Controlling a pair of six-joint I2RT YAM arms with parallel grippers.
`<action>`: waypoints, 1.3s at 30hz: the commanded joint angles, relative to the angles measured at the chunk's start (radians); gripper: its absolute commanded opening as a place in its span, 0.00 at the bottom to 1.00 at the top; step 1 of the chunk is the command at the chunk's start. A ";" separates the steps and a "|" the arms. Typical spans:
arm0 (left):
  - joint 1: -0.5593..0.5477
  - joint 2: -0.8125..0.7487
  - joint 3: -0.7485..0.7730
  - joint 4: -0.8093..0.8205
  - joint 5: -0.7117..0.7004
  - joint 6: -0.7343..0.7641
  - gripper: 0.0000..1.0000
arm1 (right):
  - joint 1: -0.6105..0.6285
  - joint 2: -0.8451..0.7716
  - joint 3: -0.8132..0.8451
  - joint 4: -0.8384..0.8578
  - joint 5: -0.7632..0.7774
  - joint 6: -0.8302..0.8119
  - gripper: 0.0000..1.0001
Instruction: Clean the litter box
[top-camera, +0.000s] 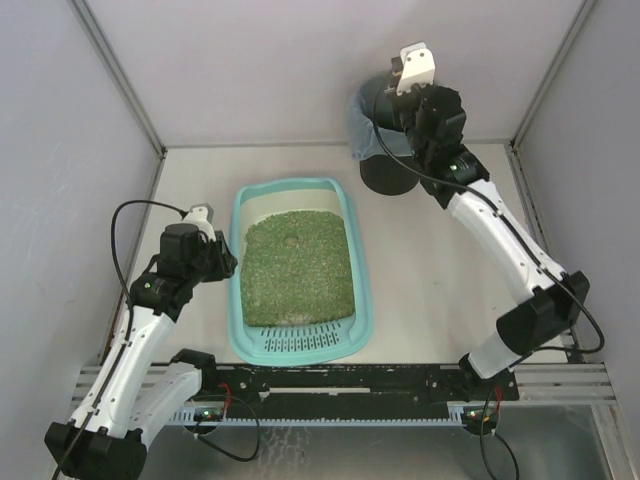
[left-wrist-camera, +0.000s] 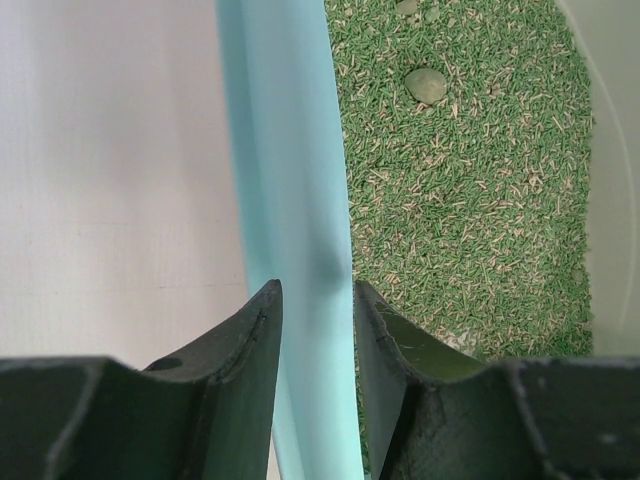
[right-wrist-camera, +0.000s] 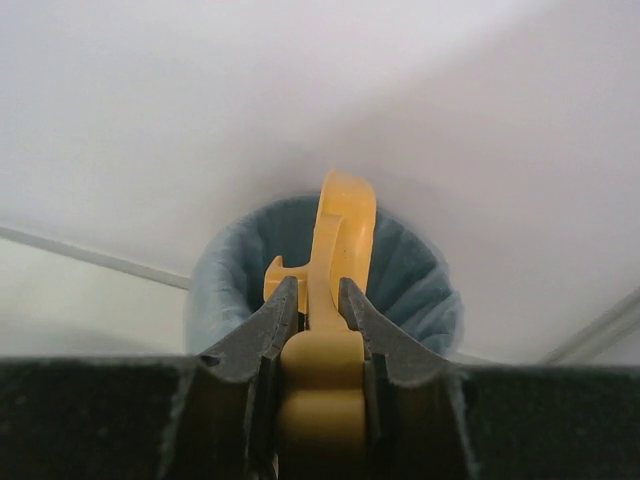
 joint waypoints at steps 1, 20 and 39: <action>0.006 -0.008 -0.016 0.025 0.013 0.009 0.40 | 0.066 -0.187 -0.020 0.047 -0.127 0.075 0.00; 0.007 0.003 -0.014 0.028 0.030 0.012 0.39 | 0.490 -0.256 -0.375 -0.161 0.000 0.517 0.00; 0.006 0.043 -0.018 0.035 0.080 0.017 0.40 | 0.359 0.112 -0.233 -0.338 -0.059 0.880 0.00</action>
